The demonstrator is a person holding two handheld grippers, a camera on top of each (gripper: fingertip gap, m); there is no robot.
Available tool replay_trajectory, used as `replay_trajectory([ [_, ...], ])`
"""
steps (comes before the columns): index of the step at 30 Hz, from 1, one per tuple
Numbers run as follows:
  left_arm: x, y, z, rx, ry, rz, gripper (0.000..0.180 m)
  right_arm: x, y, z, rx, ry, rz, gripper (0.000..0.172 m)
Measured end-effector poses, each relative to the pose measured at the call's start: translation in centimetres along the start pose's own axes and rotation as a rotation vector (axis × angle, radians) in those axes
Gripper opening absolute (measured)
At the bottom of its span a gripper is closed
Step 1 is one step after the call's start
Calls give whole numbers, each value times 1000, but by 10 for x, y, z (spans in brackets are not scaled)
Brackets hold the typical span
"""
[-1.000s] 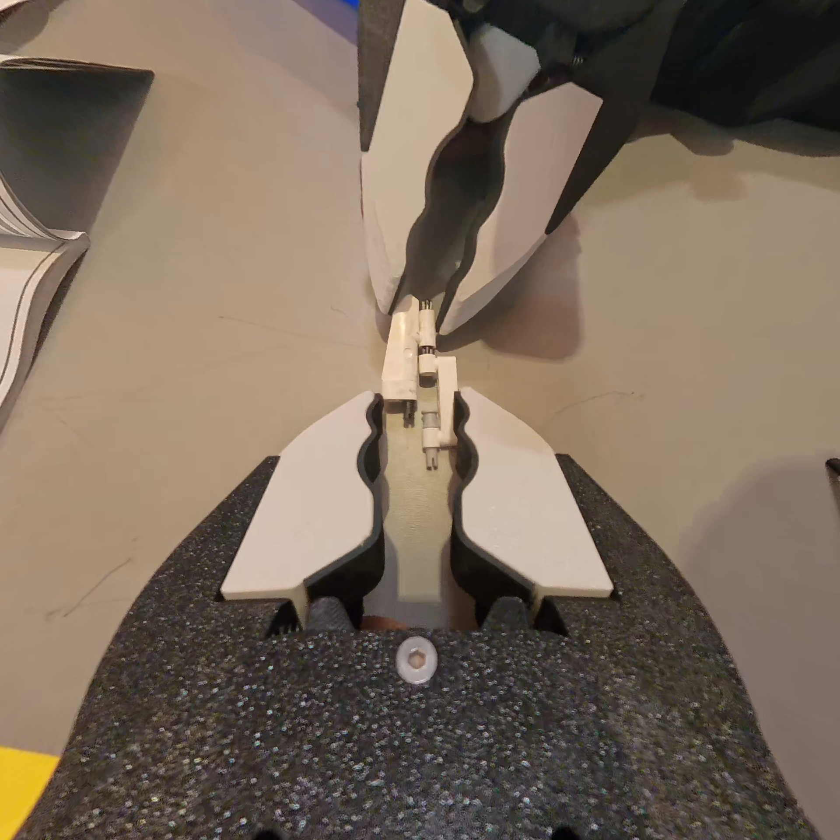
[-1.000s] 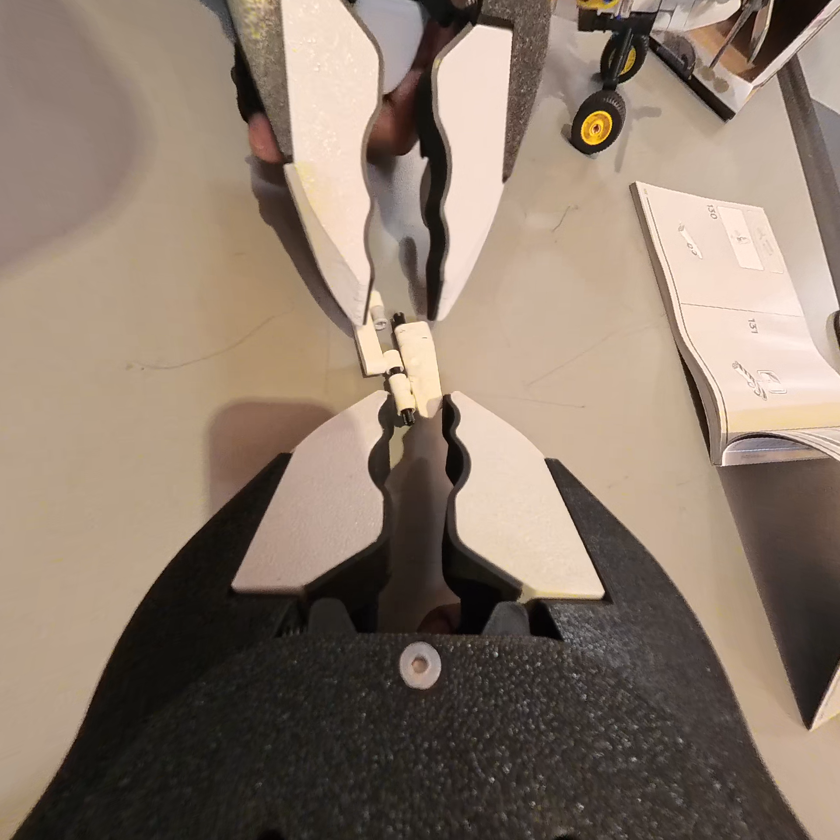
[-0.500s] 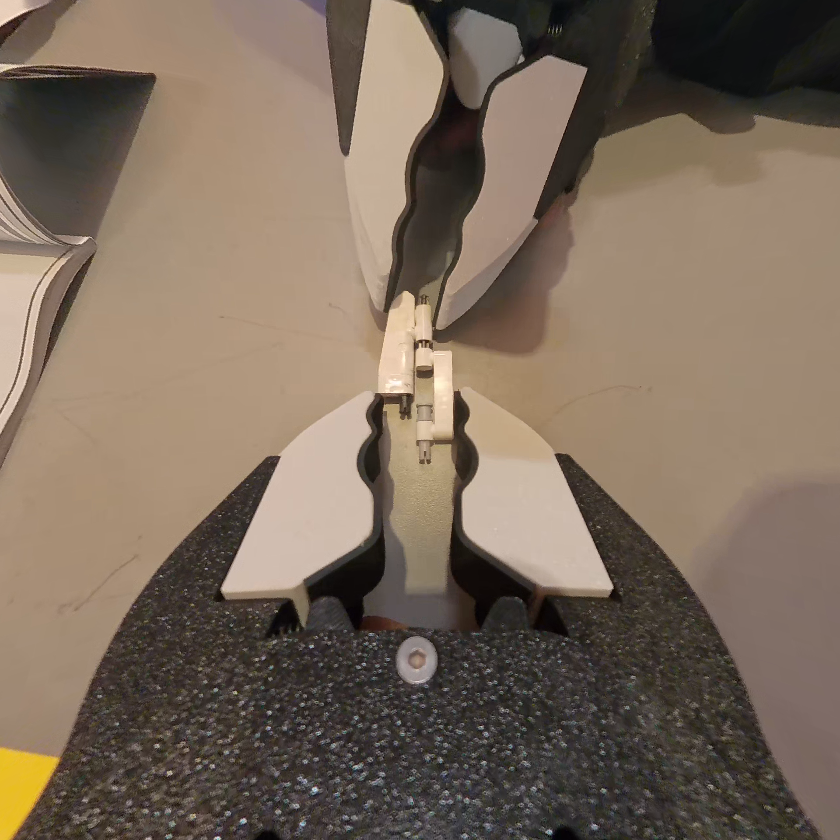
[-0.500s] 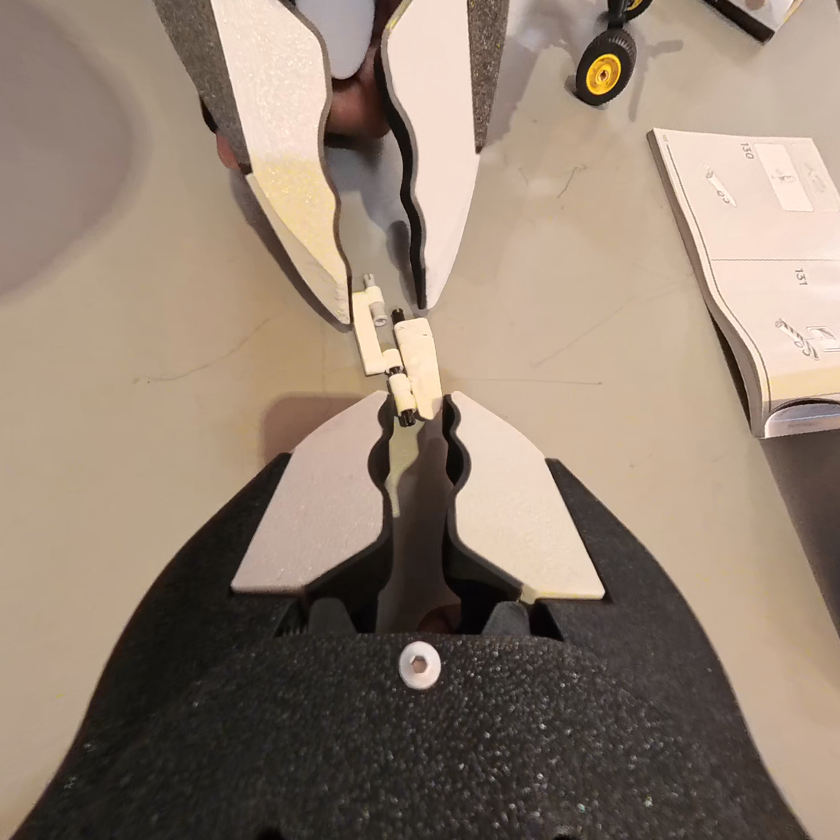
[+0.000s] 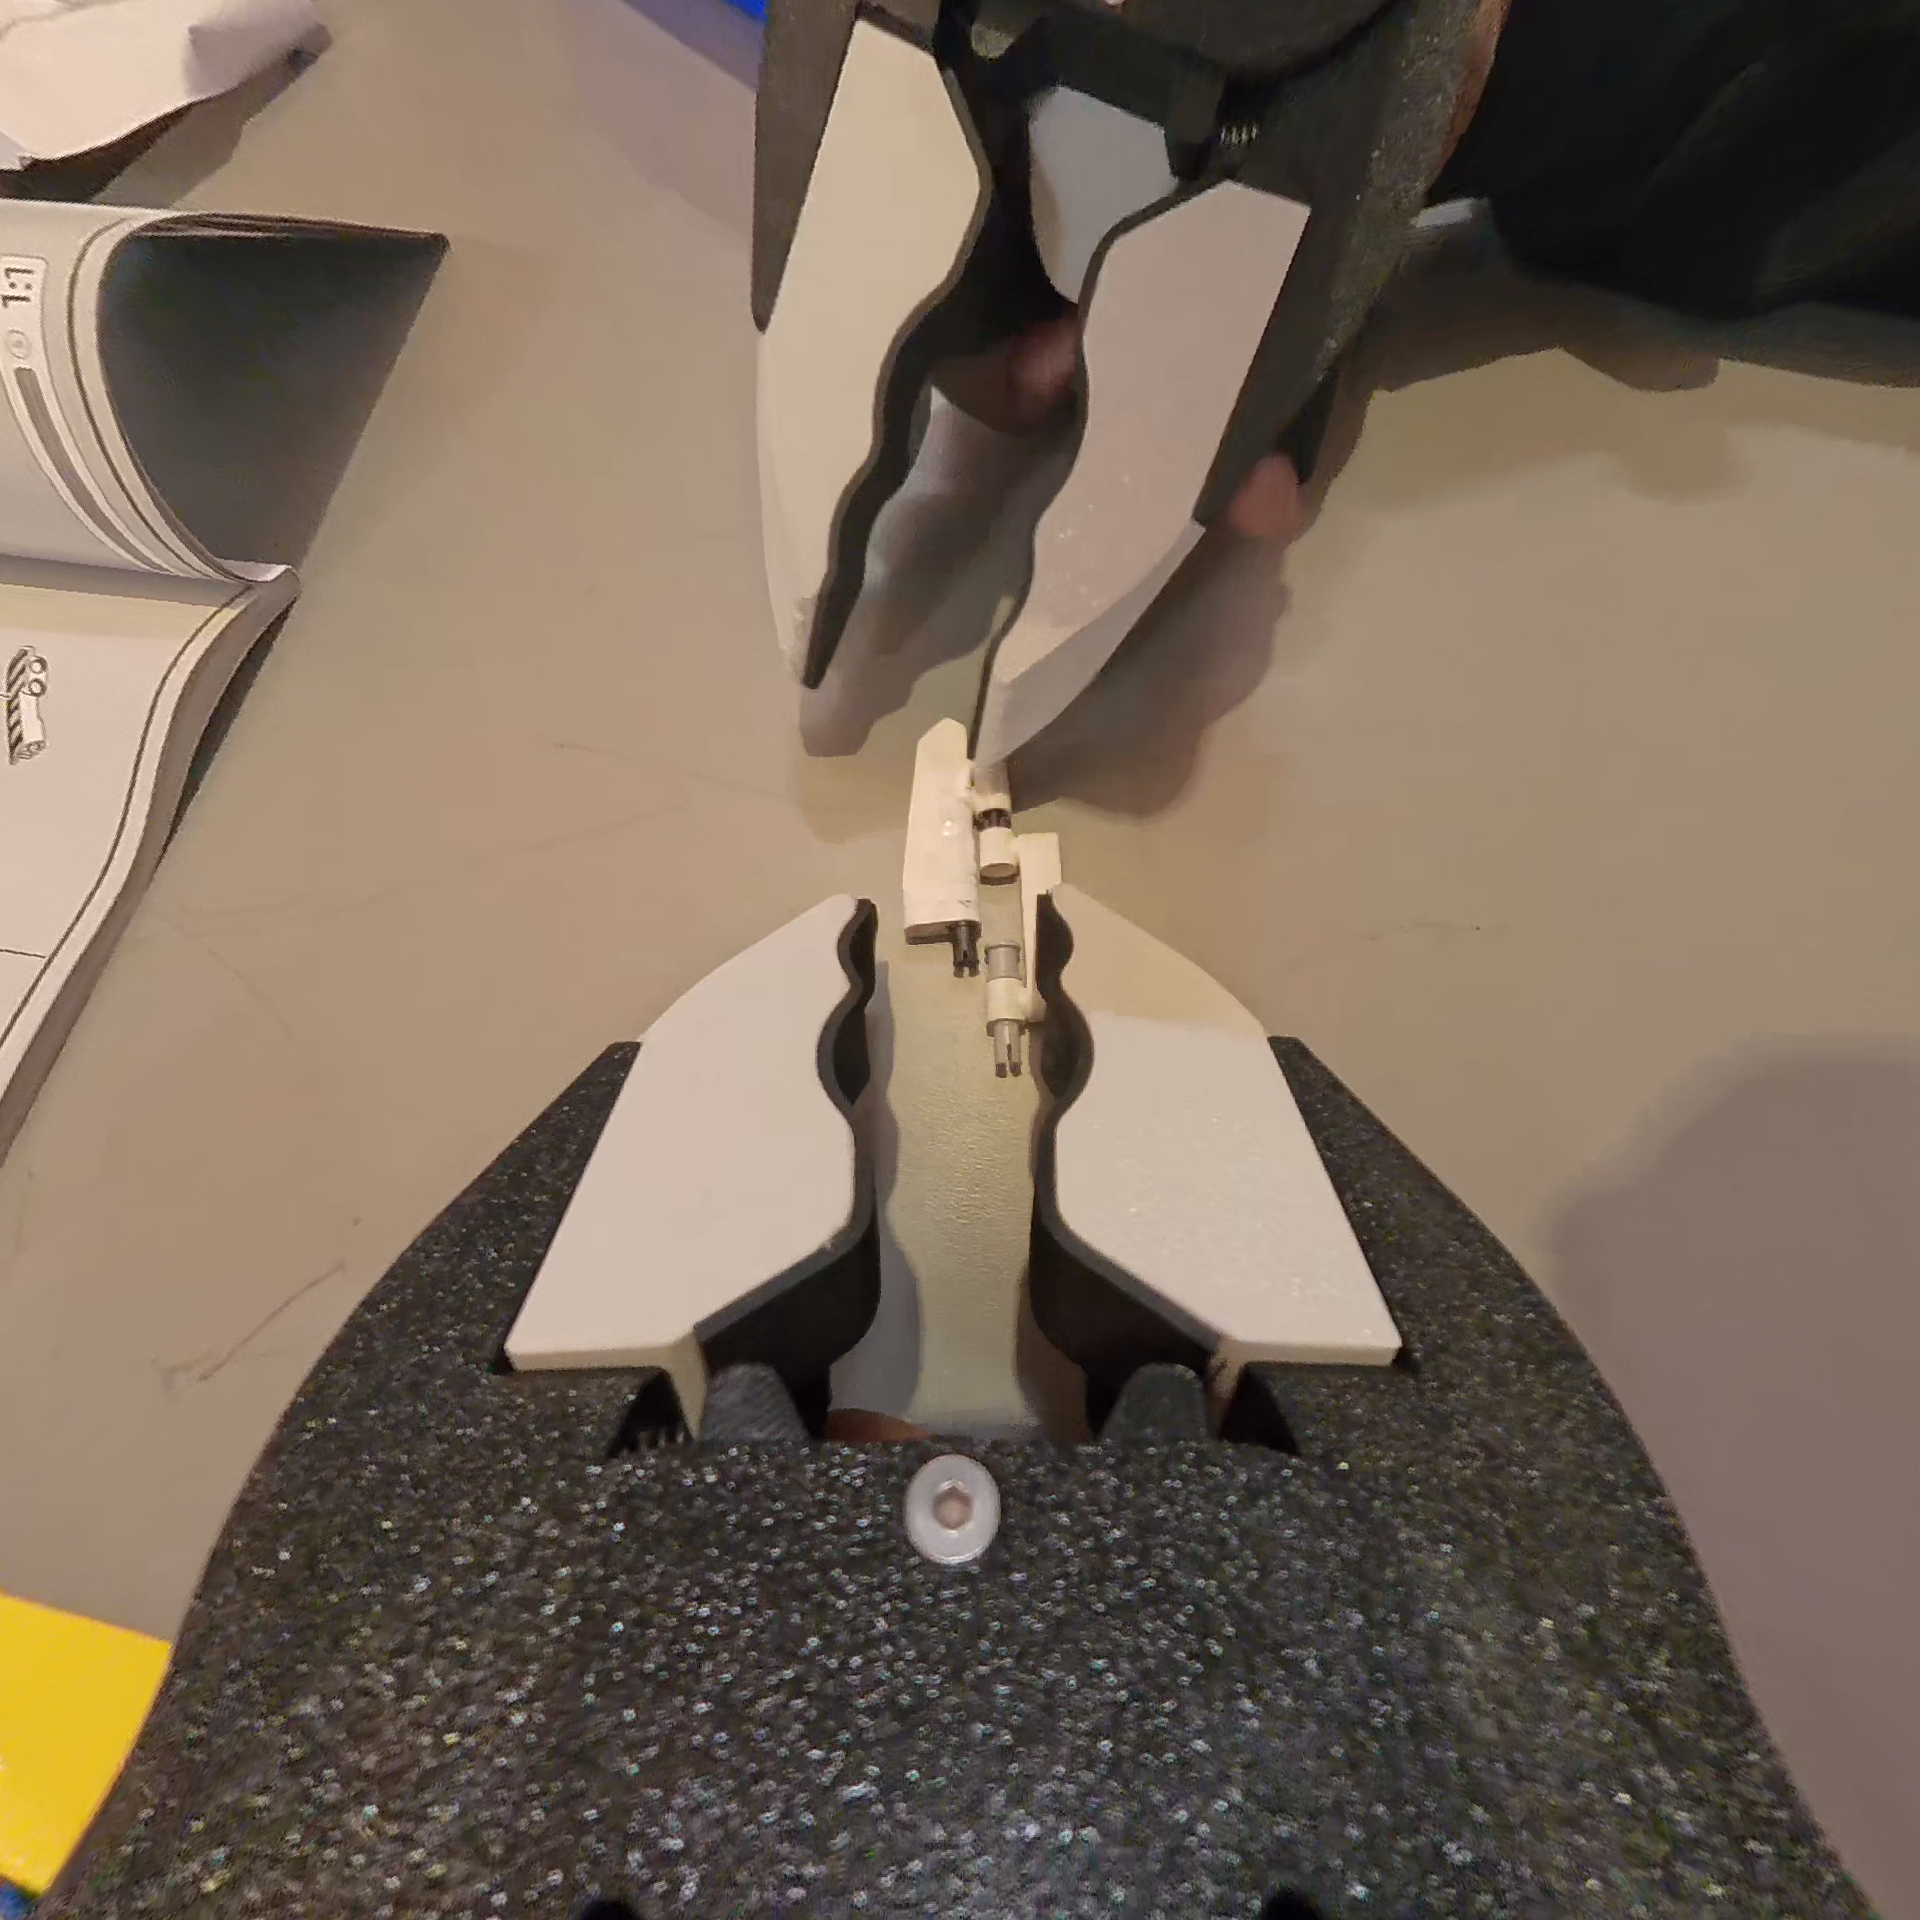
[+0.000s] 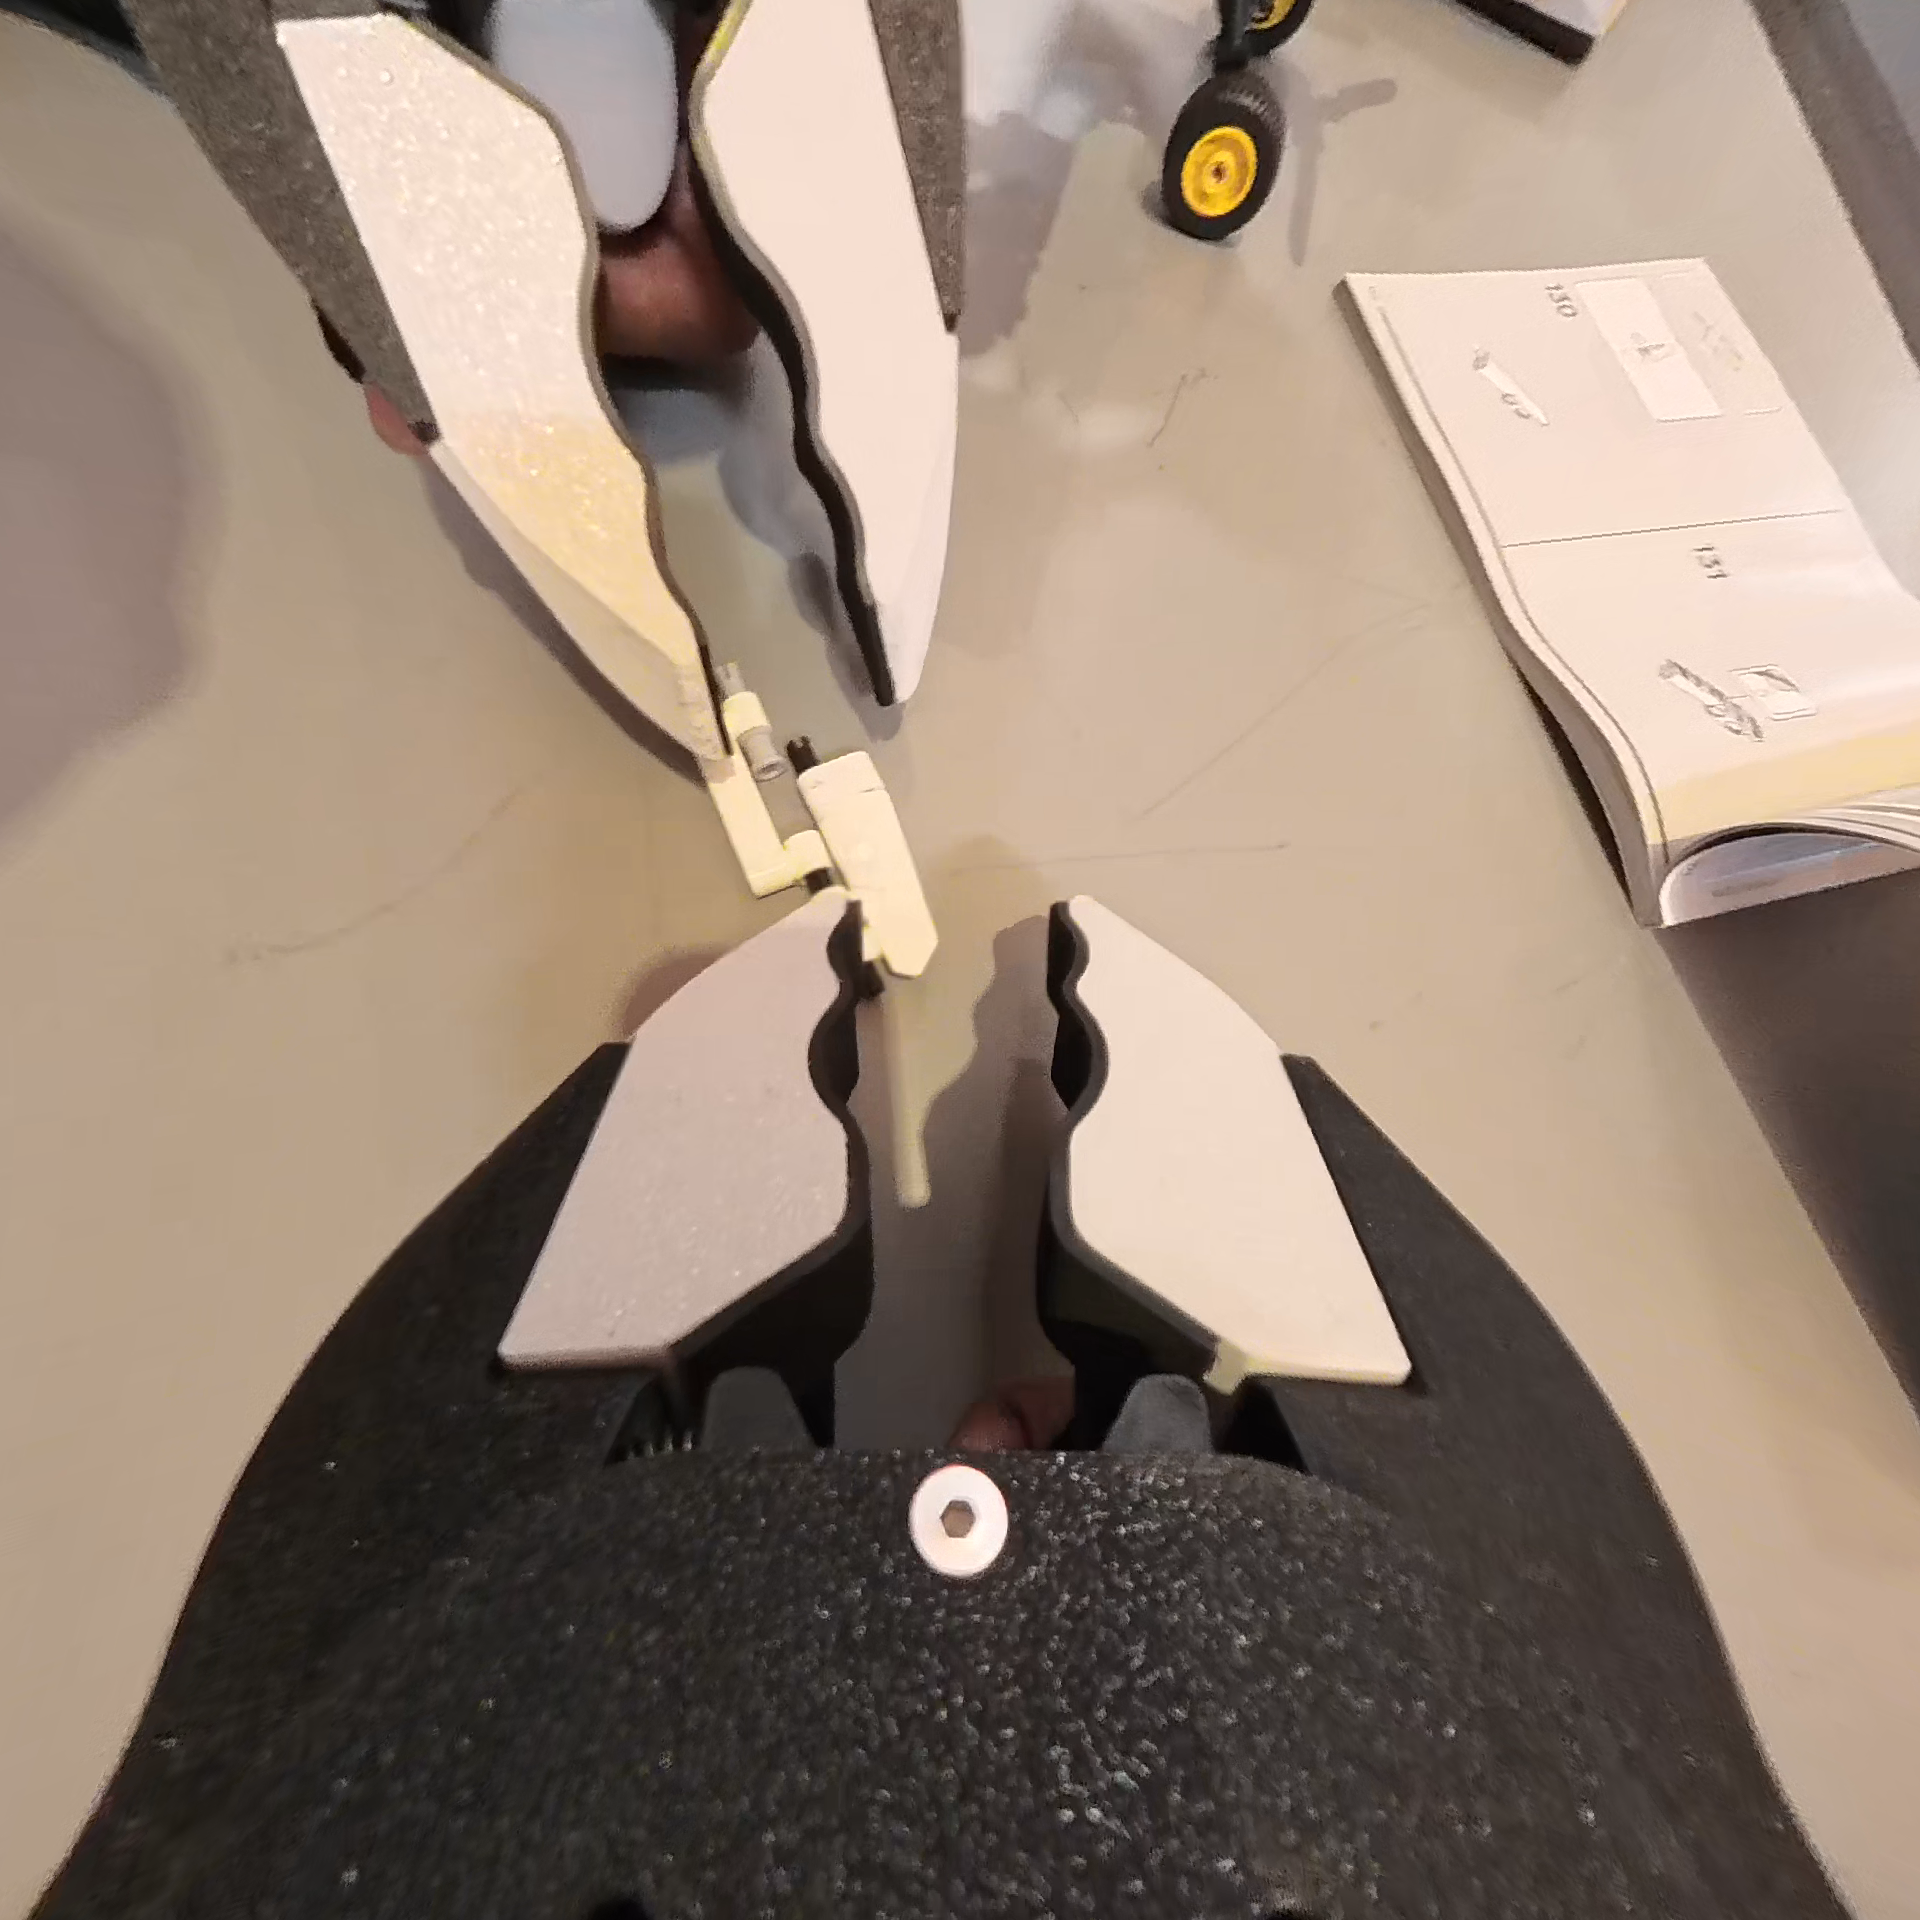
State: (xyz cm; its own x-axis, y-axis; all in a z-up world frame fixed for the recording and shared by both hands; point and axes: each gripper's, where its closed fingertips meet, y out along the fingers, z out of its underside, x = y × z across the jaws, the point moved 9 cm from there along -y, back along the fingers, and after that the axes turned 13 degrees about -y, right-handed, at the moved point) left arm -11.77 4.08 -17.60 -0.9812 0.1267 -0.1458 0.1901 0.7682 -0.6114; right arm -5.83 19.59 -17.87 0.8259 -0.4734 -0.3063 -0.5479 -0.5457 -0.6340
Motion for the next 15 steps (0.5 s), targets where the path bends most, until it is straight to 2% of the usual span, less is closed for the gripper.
replay_trajectory([
  [3,1,-1,-1,-18,6,-17,29,-9,-3,0,-38,29,80,34],
  [6,1,-1,-2,-46,30,-45,29,-29,-4,1,-67,57,293,35],
  [10,5,-1,-3,-77,104,-119,29,-64,2,8,39,43,647,34],
  [13,6,0,-3,-65,100,-109,29,-83,5,5,105,-10,795,35],
  [15,7,2,-3,-40,93,-101,29,-90,8,4,128,-43,835,37],
])
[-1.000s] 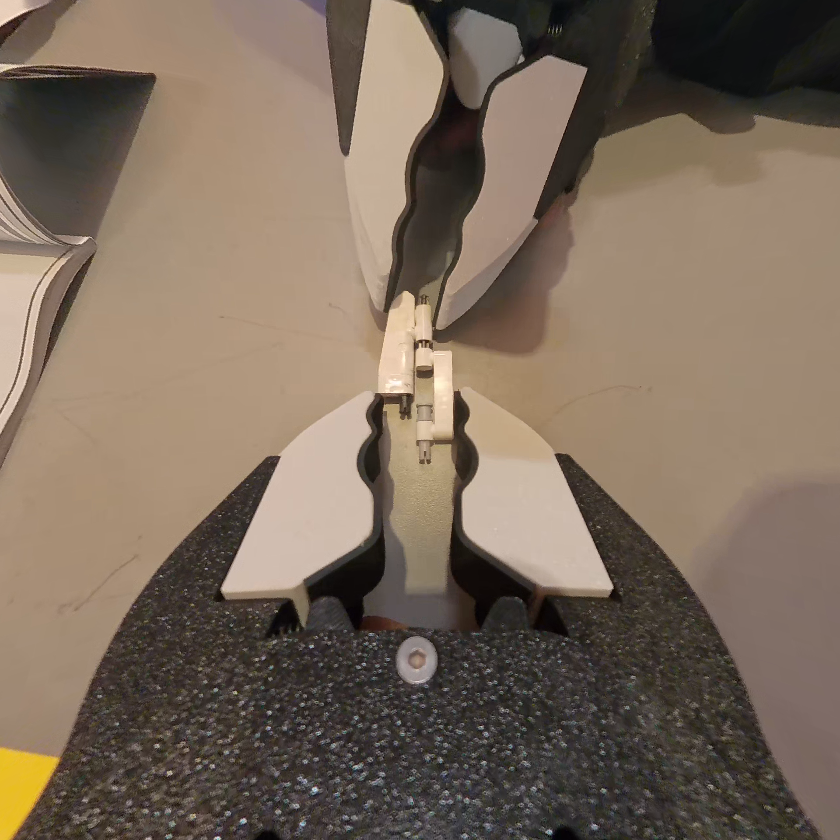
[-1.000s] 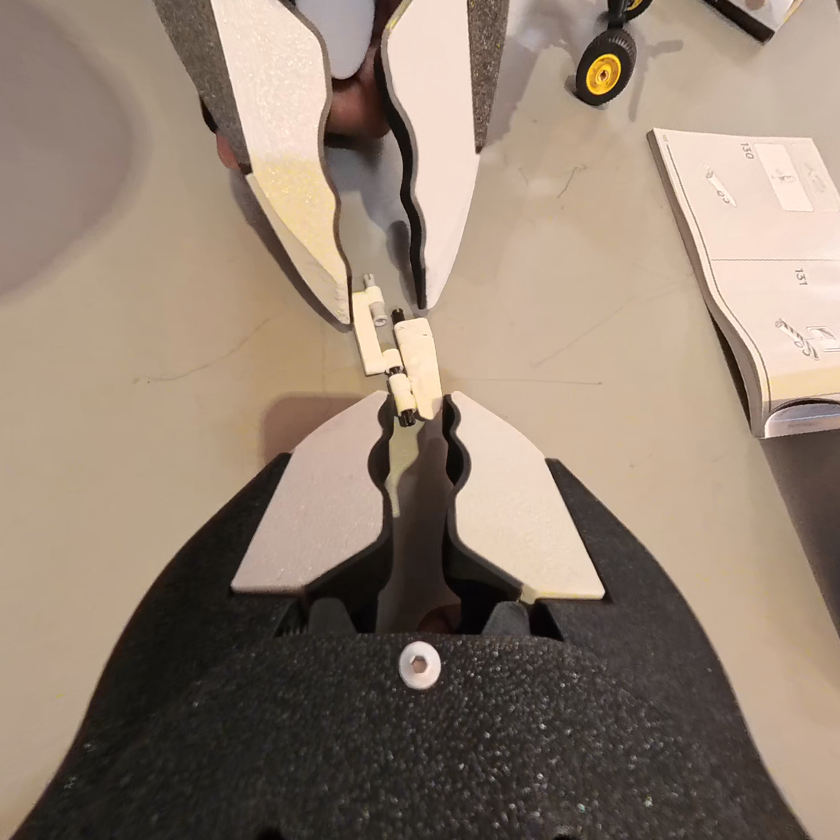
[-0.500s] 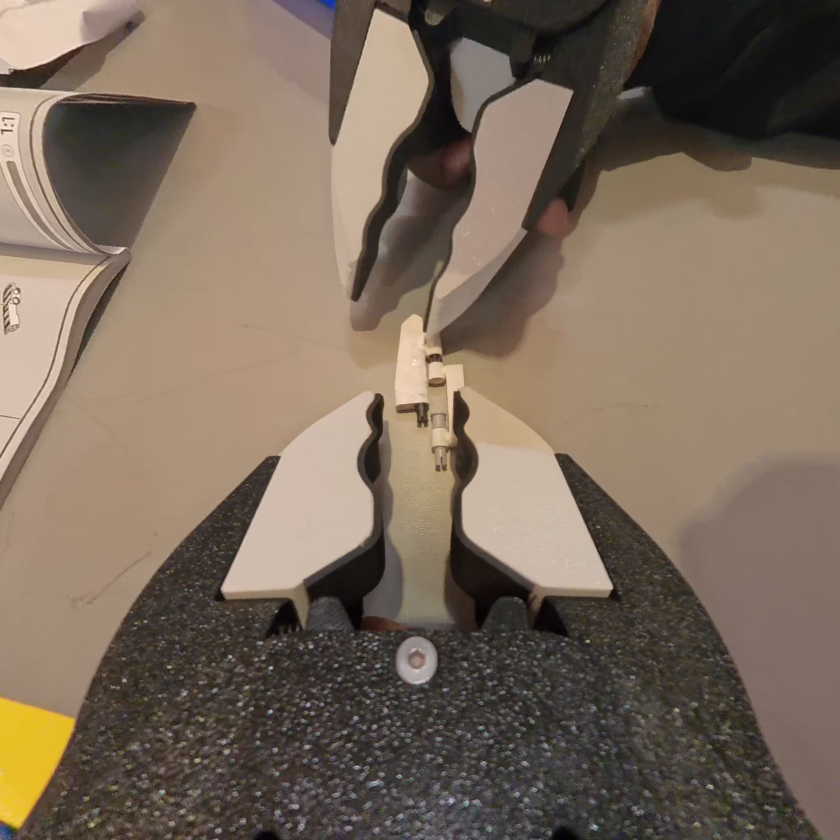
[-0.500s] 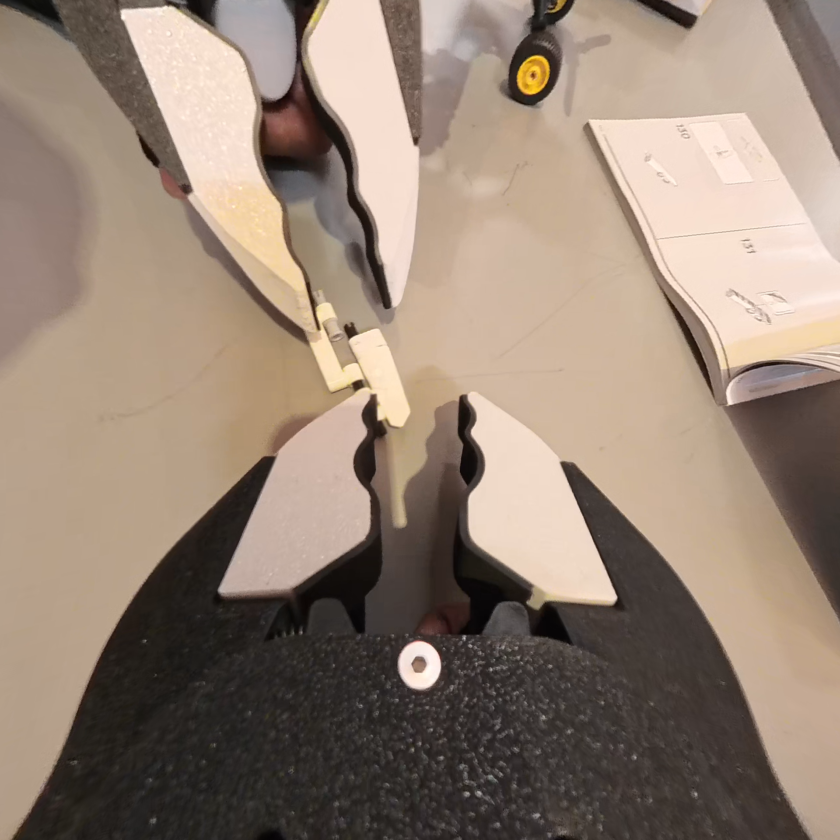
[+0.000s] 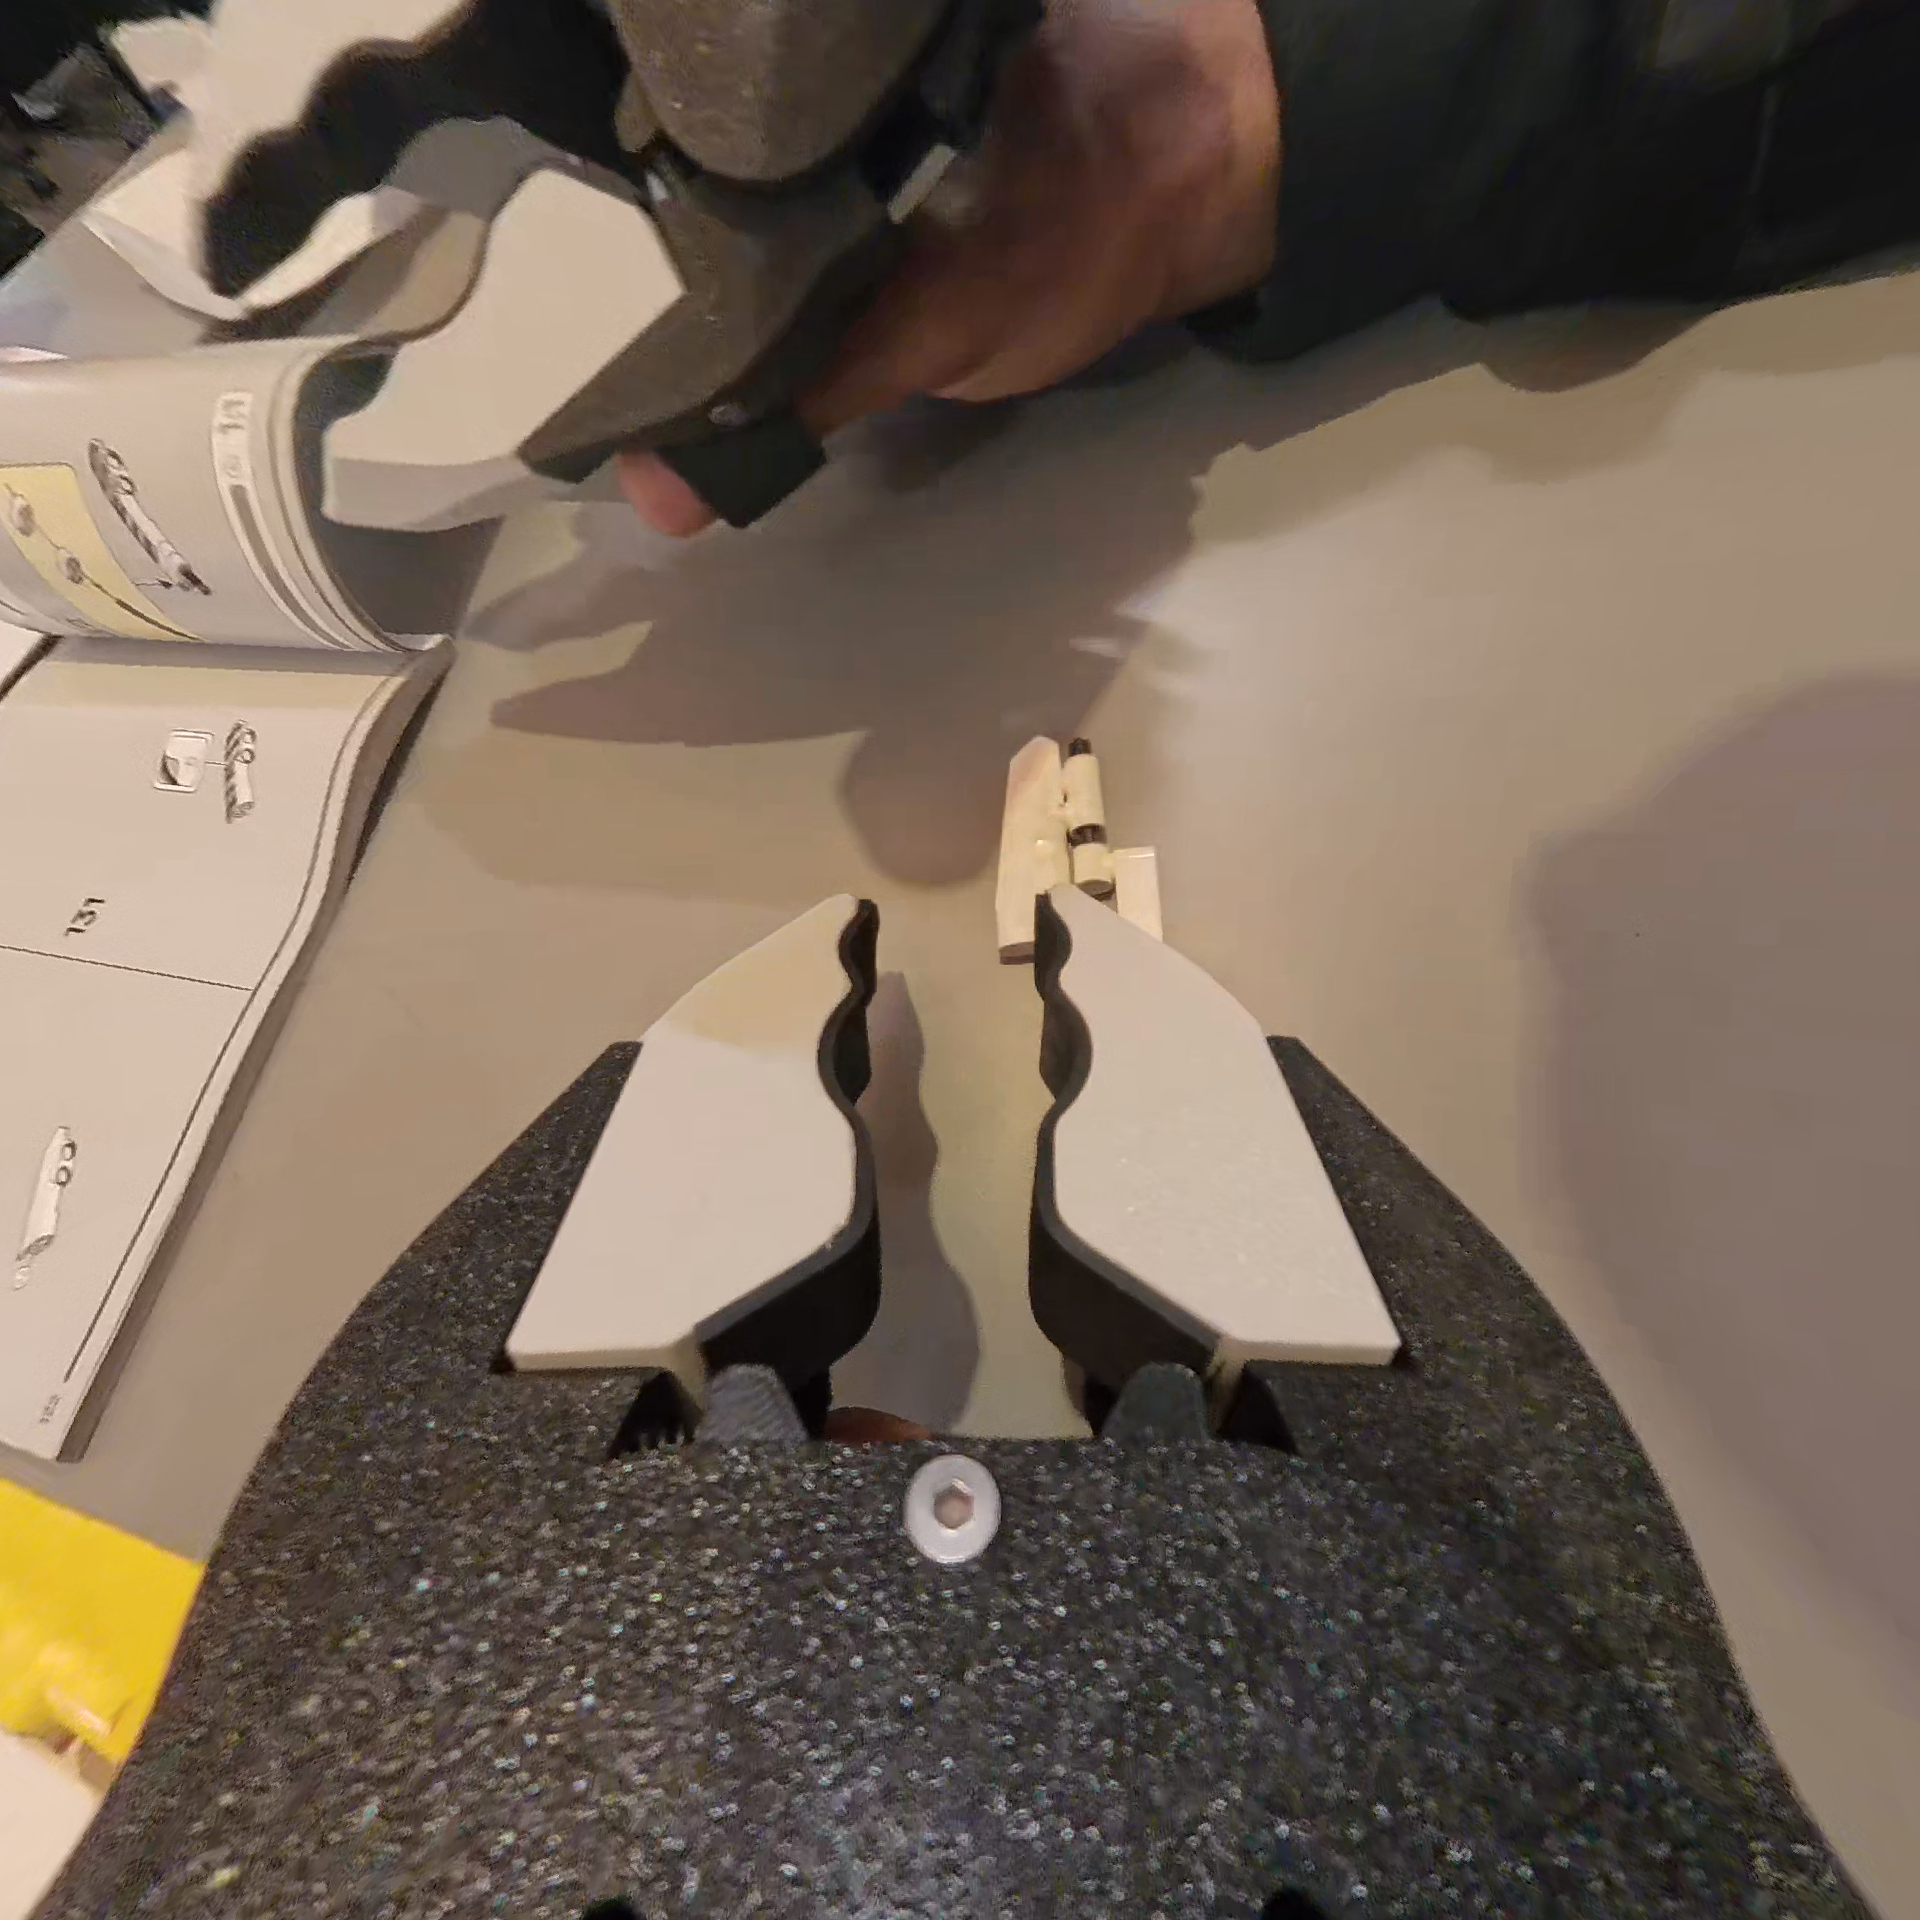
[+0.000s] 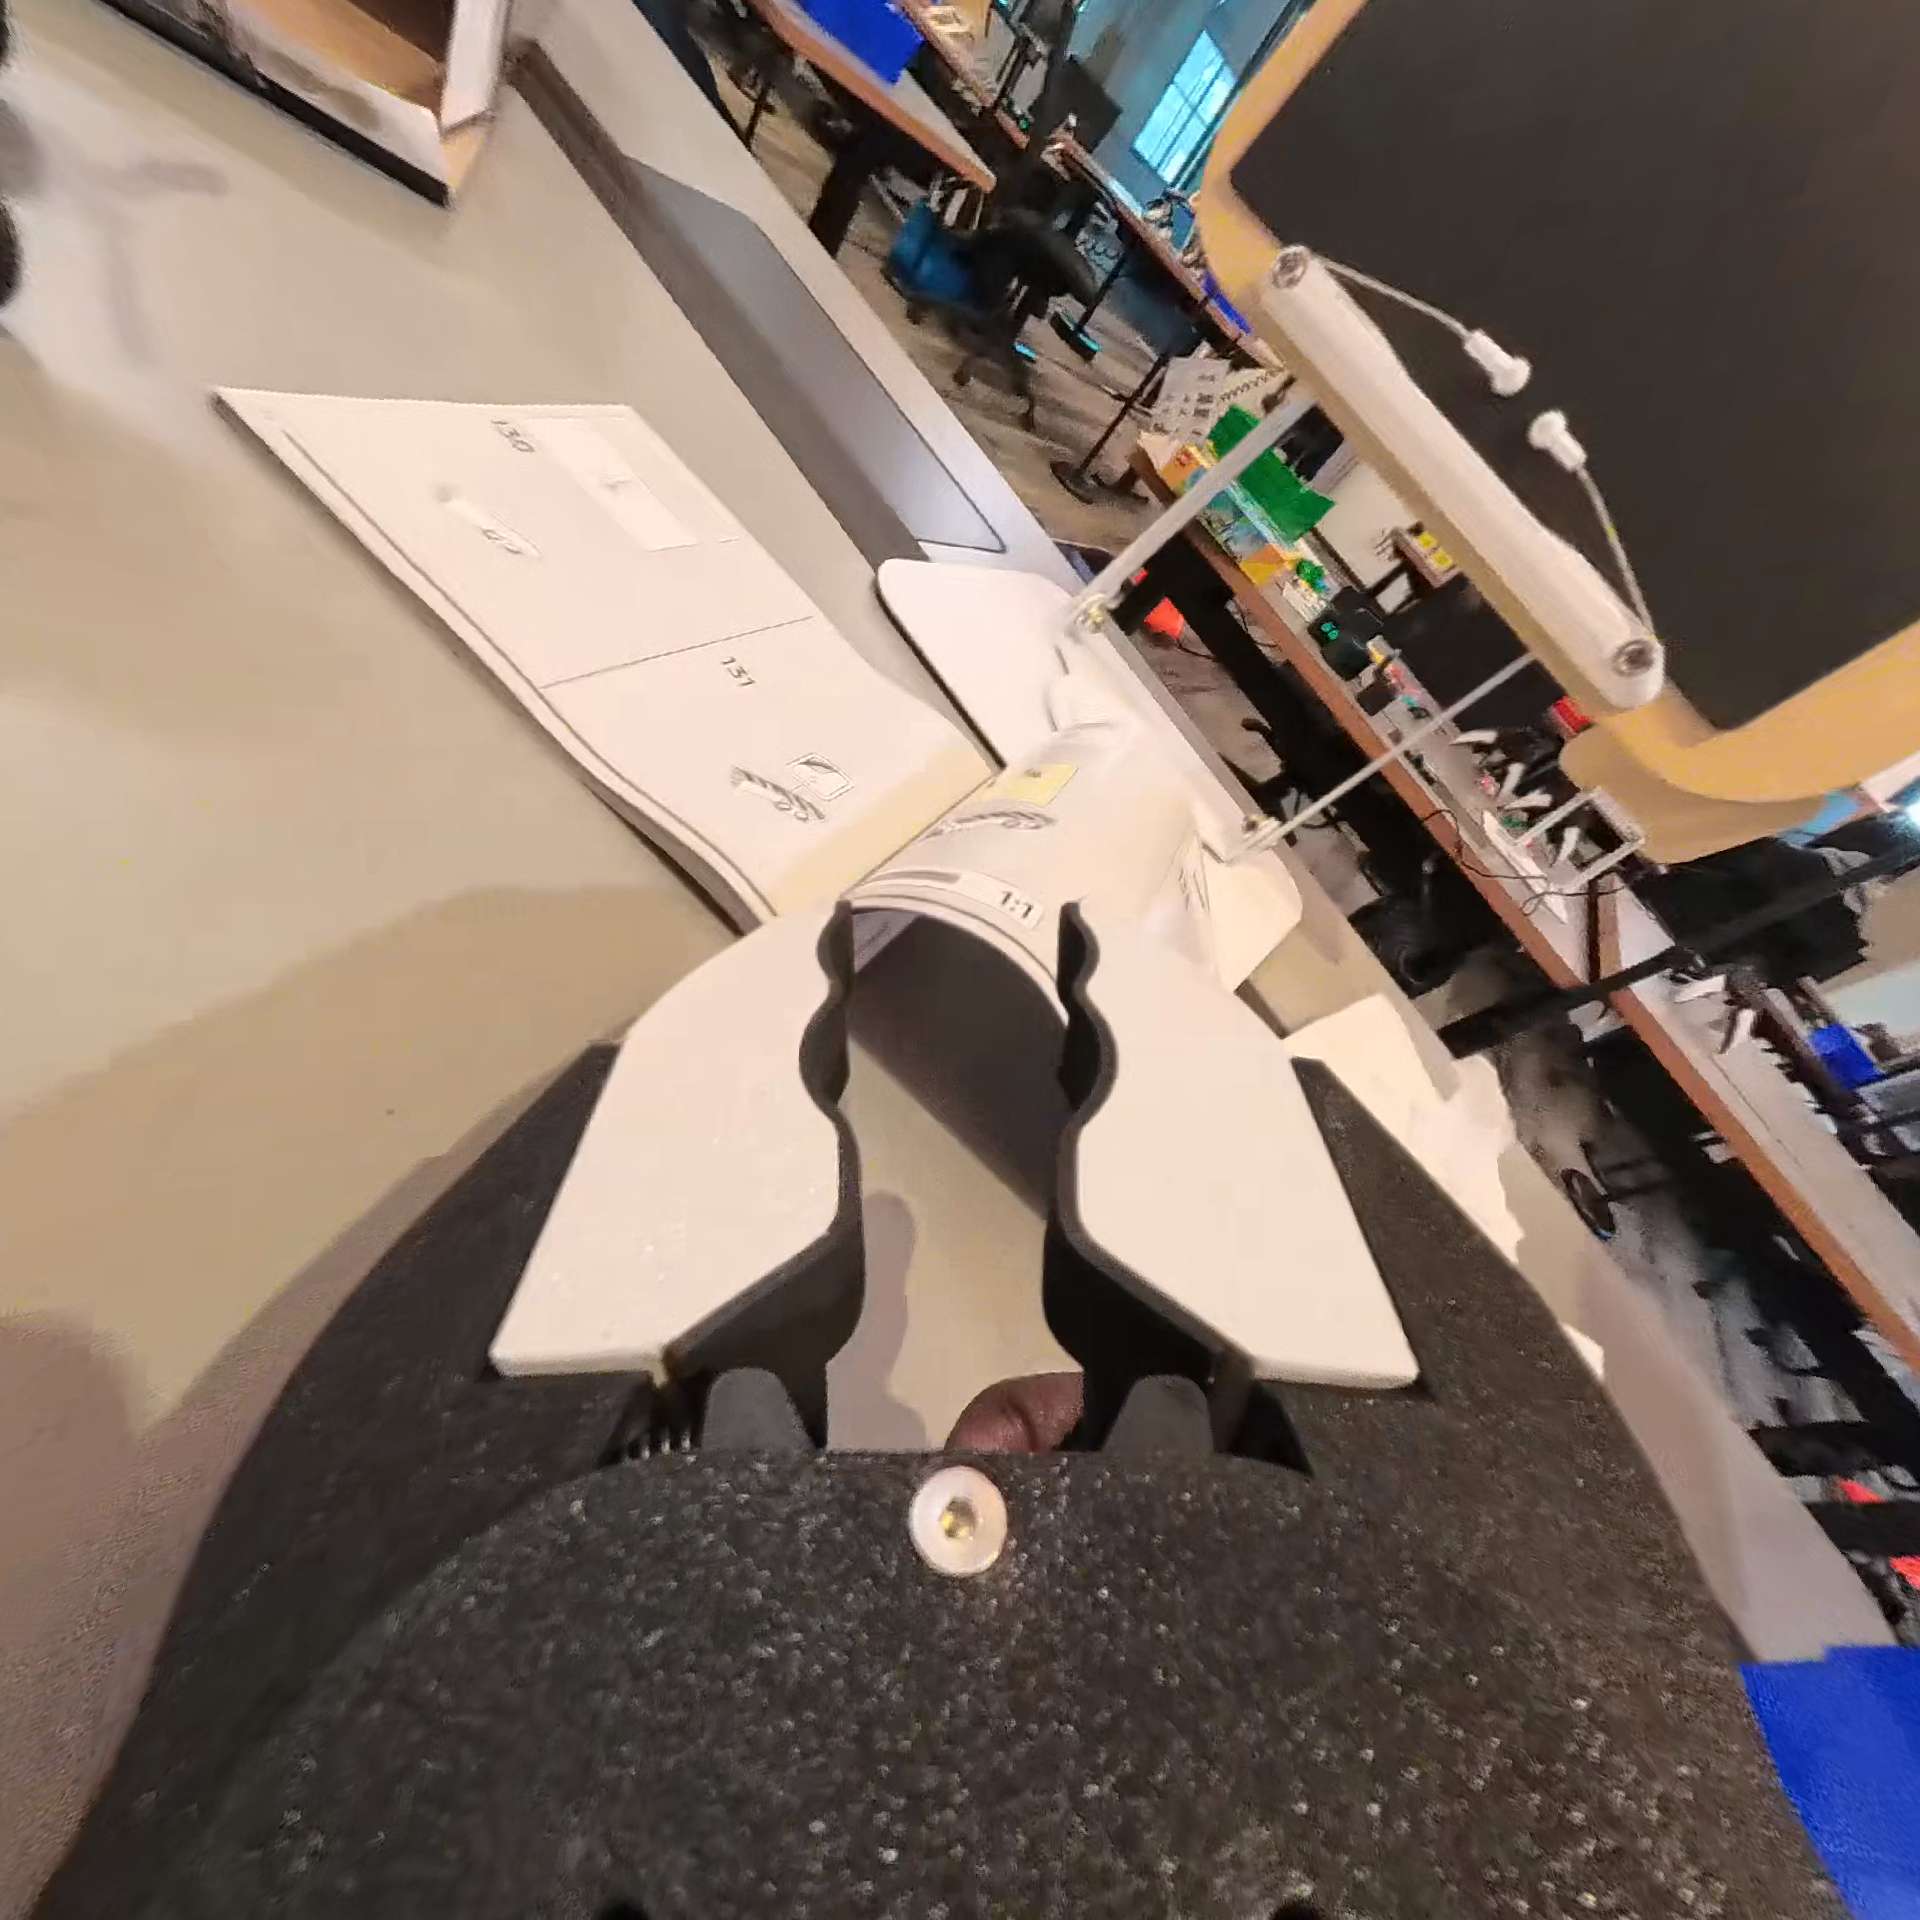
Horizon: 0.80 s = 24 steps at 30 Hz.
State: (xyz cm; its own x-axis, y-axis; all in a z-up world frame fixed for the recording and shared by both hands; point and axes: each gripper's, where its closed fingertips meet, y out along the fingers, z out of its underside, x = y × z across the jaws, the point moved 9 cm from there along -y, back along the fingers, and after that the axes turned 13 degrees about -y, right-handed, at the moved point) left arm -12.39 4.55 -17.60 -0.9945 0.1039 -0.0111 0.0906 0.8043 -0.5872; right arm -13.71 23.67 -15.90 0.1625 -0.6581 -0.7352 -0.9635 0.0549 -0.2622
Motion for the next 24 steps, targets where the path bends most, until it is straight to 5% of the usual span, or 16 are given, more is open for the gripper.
replay_trajectory([
  [8,-2,5,2,57,17,4,29,-4,24,11,90,121,-137,63],
  [24,-3,5,3,57,30,11,29,2,27,14,196,117,-211,60],
])
